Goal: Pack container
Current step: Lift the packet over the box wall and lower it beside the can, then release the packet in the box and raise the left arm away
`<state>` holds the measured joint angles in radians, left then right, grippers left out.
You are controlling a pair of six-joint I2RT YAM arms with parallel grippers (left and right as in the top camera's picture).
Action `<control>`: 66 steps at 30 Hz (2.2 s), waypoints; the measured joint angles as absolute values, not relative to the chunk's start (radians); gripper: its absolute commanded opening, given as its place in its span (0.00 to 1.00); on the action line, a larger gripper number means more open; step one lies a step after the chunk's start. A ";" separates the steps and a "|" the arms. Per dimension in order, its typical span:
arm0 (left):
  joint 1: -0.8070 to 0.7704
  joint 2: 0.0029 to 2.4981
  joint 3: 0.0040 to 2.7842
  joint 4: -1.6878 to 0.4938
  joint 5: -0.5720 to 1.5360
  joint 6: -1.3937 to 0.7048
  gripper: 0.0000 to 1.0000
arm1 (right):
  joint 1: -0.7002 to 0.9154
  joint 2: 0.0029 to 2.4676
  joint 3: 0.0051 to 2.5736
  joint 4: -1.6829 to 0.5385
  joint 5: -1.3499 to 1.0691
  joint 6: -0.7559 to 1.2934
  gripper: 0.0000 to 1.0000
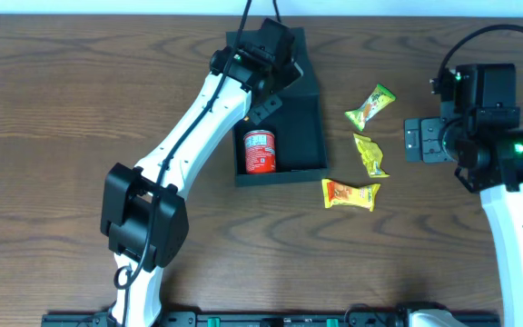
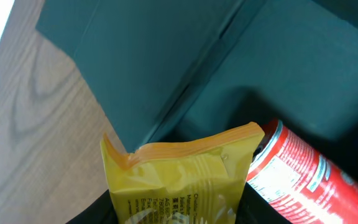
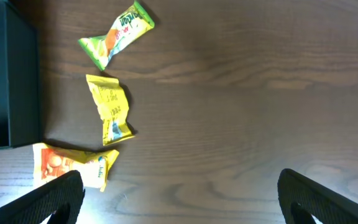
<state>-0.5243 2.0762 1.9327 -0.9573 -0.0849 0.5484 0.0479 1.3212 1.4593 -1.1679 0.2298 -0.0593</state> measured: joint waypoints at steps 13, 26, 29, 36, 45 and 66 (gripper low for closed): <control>-0.514 2.126 1.933 -0.984 0.028 0.807 0.36 | 0.048 1.321 1.459 -1.185 0.230 -0.059 0.99; -0.498 2.257 1.947 -0.980 0.019 0.866 0.33 | 0.048 1.321 1.459 -1.208 0.230 -0.059 0.99; -0.497 2.273 1.947 -0.977 0.019 0.870 0.33 | 0.048 1.321 1.459 -1.208 0.230 -0.059 0.99; -0.493 2.275 1.947 -0.976 0.019 0.873 0.46 | 0.048 1.321 1.459 -1.207 0.230 -0.059 0.99; -0.493 2.275 1.947 -0.980 -0.008 0.880 0.71 | 0.048 1.321 1.459 -1.199 0.230 -0.059 0.99; -0.495 2.048 2.082 -0.994 -0.019 0.702 0.69 | 0.048 1.321 1.459 -1.161 0.230 0.034 0.99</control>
<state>-0.4946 2.0483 2.0815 -0.9936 -0.0185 0.7025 0.0479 1.3212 1.4593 -1.1606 0.2302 0.0341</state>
